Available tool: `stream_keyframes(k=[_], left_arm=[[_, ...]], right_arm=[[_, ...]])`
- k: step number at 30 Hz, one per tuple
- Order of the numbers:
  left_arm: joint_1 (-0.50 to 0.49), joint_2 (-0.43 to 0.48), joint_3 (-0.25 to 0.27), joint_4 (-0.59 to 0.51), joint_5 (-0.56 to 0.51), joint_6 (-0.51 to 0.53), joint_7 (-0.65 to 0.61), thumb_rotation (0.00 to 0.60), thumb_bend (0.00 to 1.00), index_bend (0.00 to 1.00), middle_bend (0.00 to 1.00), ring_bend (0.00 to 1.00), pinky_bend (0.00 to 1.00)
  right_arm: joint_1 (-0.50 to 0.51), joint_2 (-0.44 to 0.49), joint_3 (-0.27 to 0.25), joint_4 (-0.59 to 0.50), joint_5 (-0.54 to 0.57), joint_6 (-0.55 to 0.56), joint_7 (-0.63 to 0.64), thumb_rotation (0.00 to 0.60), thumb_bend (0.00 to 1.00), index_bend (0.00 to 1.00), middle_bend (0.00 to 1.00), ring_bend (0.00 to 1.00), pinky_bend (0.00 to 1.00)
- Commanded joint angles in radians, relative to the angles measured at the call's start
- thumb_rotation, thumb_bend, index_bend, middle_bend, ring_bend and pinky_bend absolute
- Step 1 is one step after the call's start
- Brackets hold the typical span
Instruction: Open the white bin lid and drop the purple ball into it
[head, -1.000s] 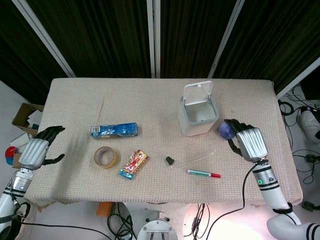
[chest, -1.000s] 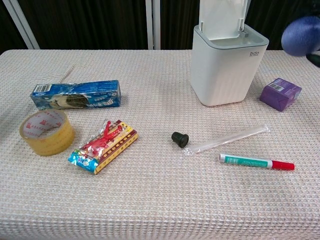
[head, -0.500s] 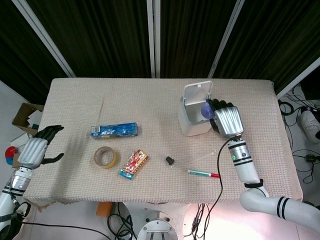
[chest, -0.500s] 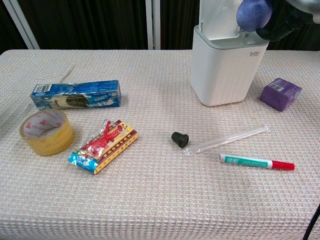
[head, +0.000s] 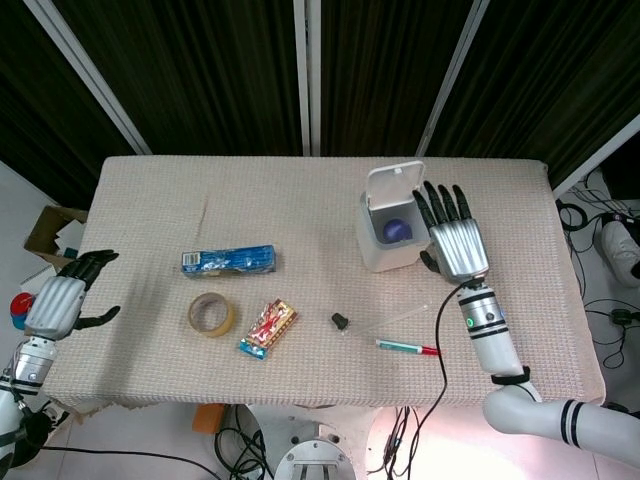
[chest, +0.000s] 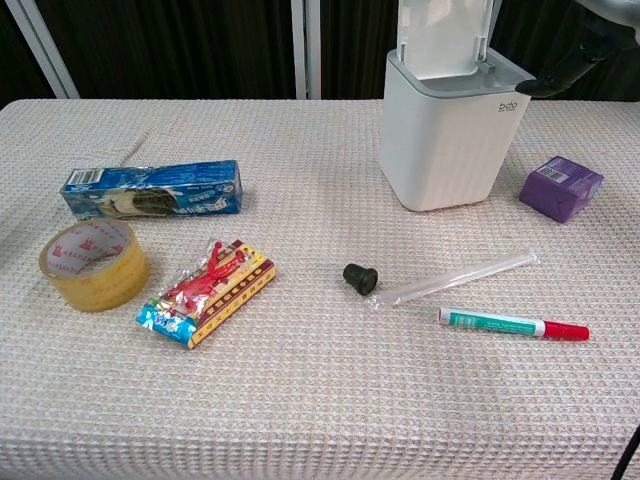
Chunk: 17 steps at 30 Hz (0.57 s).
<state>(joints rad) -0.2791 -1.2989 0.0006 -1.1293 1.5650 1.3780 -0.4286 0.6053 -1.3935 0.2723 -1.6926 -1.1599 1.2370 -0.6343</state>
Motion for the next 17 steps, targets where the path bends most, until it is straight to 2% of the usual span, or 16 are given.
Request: stream_keyframes(k=[1,4,9,13,17], left_arm=[[0.019,-0.002,0.002,0.004,0.003,0.031,0.015,0.598,0.22,0.15,0.13,0.11,0.23],[0.043,-0.013,0.002,0.014,0.003,0.067,0.039,0.598,0.22,0.15,0.13,0.11,0.23],[0.089,-0.032,0.014,0.031,0.005,0.122,0.071,0.596,0.22,0.14,0.13,0.11,0.23],[0.133,-0.05,0.023,0.047,-0.003,0.161,0.141,0.59,0.22,0.14,0.13,0.1,0.23],[0.171,-0.063,0.029,0.053,-0.003,0.203,0.178,0.534,0.22,0.14,0.13,0.1,0.22]], right_arm=[[-0.119,0.084,-0.115,-0.063,-0.121,0.107,0.077,0.6,0.15,0.0,0.0,0.0,0.0],[-0.241,0.131,-0.231,-0.041,-0.206,0.199,0.17,0.6,0.15,0.0,0.0,0.0,0.0],[-0.396,0.143,-0.348,0.095,-0.263,0.291,0.382,0.6,0.16,0.0,0.0,0.0,0.0],[-0.471,0.121,-0.385,0.247,-0.286,0.321,0.522,0.6,0.15,0.0,0.0,0.0,0.0],[-0.518,0.099,-0.389,0.319,-0.29,0.342,0.574,0.6,0.15,0.0,0.0,0.0,0.0]])
